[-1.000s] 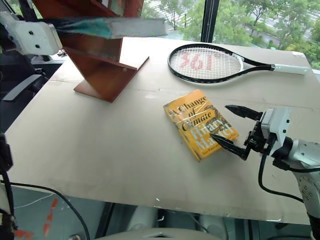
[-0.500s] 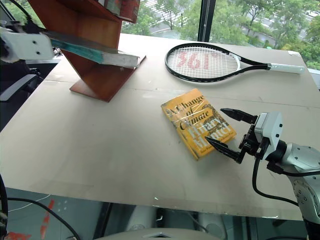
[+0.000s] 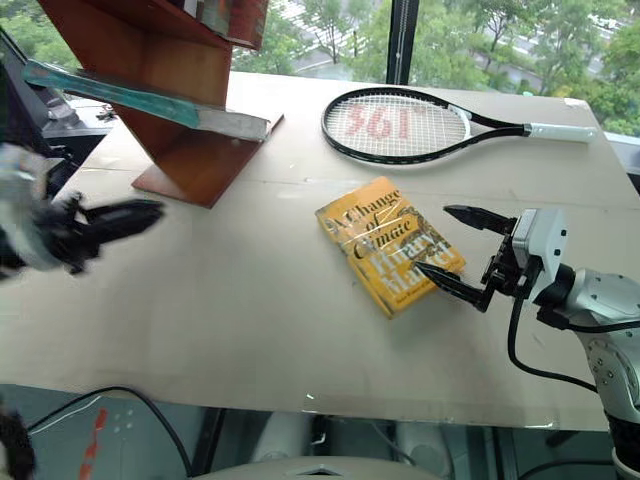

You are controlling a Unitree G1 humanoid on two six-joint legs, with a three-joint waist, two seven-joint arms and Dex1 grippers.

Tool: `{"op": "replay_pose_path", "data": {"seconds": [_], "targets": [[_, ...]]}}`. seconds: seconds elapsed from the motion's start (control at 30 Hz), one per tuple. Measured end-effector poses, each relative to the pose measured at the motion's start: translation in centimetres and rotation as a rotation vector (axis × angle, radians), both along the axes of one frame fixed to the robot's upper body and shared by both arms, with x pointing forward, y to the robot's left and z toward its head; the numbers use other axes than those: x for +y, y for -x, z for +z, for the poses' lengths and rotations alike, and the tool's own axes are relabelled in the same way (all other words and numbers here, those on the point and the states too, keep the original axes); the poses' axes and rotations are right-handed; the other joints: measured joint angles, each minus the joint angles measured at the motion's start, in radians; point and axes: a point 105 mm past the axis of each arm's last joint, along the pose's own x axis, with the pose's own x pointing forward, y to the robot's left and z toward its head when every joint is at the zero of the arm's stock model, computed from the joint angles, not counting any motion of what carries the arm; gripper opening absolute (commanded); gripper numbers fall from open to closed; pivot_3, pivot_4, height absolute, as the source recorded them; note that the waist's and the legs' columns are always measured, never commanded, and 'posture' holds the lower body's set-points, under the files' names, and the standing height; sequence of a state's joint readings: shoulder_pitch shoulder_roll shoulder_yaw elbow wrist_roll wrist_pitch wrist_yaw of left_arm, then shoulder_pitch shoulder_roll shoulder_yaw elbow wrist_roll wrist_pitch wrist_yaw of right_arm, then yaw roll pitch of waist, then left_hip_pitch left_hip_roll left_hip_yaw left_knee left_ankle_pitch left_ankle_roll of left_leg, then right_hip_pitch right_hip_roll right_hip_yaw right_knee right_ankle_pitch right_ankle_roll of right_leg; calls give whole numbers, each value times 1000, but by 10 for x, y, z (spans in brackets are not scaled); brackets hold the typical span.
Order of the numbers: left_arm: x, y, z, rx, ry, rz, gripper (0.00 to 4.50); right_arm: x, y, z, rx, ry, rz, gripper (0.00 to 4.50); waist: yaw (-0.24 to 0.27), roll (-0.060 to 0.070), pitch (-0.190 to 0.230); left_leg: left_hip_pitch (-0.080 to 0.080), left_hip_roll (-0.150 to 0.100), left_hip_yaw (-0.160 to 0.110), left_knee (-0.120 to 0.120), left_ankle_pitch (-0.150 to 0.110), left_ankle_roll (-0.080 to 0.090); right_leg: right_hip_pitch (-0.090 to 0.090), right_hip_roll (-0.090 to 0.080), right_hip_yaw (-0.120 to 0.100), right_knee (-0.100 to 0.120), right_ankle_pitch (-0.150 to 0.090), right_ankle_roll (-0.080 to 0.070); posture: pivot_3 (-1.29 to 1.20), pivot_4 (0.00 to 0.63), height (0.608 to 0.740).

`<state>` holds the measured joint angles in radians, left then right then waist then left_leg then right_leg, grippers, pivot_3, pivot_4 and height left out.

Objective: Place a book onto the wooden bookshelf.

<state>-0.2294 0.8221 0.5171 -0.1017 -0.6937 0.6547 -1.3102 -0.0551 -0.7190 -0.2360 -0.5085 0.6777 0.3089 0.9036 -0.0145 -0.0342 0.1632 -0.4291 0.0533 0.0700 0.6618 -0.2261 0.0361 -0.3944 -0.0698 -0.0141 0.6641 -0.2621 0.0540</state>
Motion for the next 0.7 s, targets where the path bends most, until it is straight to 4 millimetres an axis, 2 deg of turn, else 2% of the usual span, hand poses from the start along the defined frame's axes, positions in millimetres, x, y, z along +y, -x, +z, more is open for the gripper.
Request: {"op": "replay_pose_path", "data": {"seconds": [0.07, 0.1, 0.17, 0.23, 0.3, 0.33, 0.47, 0.53, 0.6, 0.63, 0.7], "targets": [[-32, -9, -9, -113, 69, 61, 45, -2, 0, 1, 6, 4, -4, 4500, 24, 2, -1, 4, -2, -1, 1, 0, 1, 5, 2, -1, 0, 0, 0, 0, 150, 739], [-51, -20, -14, -191, 83, 121, 45, -4, 0, 2, 8, 2, -9, 4500, 36, 2, -1, 6, -3, 0, 2, -1, 1, 9, 4, -1, -2, 0, 0, 0, 150, 739], [-74, -41, -20, -286, 102, 233, 45, -4, 3, 4, 5, -3, -13, 4500, 53, 0, -2, 14, -6, 2, 2, -1, 1, 18, 4, -2, -3, 0, -1, 0, 150, 739], [-100, -70, -16, -397, 136, 377, 45, -5, 9, 7, 3, -12, -23, 4500, 65, -1, -3, 13, -9, 1, 3, -1, 2, 19, 4, -2, -3, 0, 0, 0, 150, 739], [-114, -85, -13, -450, 127, 434, 45, -4, 12, 10, -10, -18, -27, 4500, 58, -1, -3, 13, -9, -1, 3, -2, 4, 18, 4, 1, -3, 0, 0, 0, 150, 739], [-123, -100, -9, -484, 145, 492, 45, -7, 14, 14, -18, -31, -49, 4500, 55, -1, -3, 13, -9, 0, 3, -3, 4, 17, 3, 2, -3, 0, 0, 0, 150, 739], [-129, -128, 3, -575, 143, 601, 45, -6, 16, 17, -26, -49, -70, 4500, 31, -1, -3, 13, -9, 0, 2, -3, 5, 16, 4, 3, -3, 0, 1, 0, 150, 739], [-116, -144, 6, -597, 121, 708, 45, -4, 18, 18, -32, -56, -75, 4500, 25, -1, -3, 13, -9, 0, 2, -3, 5, 15, 5, 3, -3, 0, 1, 0, 150, 739], [-96, -152, 10, -606, 130, 816, 45, -4, 18, 19, -37, -59, -80, 4500, 21, -1, -3, 13, -8, 0, 1, -3, 5, 15, 5, 3, -3, 0, 1, 0, 150, 739], [-78, -154, 14, -622, 140, 889, 45, -3, 18, 20, -41, -64, -83, 4500, 19, -1, -3, 13, -8, 0, 1, -3, 5, 15, 5, 3, -3, 0, 1, 0, 150, 739], [-73, -153, 16, -634, 172, 919, 45, -3, 18, 21, -44, -81, -88, 4500, 18, -1, -3, 13, -6, 1, 1, -3, 5, 15, 5, 3, -3, 0, 1, 0, 150, 739]]}}
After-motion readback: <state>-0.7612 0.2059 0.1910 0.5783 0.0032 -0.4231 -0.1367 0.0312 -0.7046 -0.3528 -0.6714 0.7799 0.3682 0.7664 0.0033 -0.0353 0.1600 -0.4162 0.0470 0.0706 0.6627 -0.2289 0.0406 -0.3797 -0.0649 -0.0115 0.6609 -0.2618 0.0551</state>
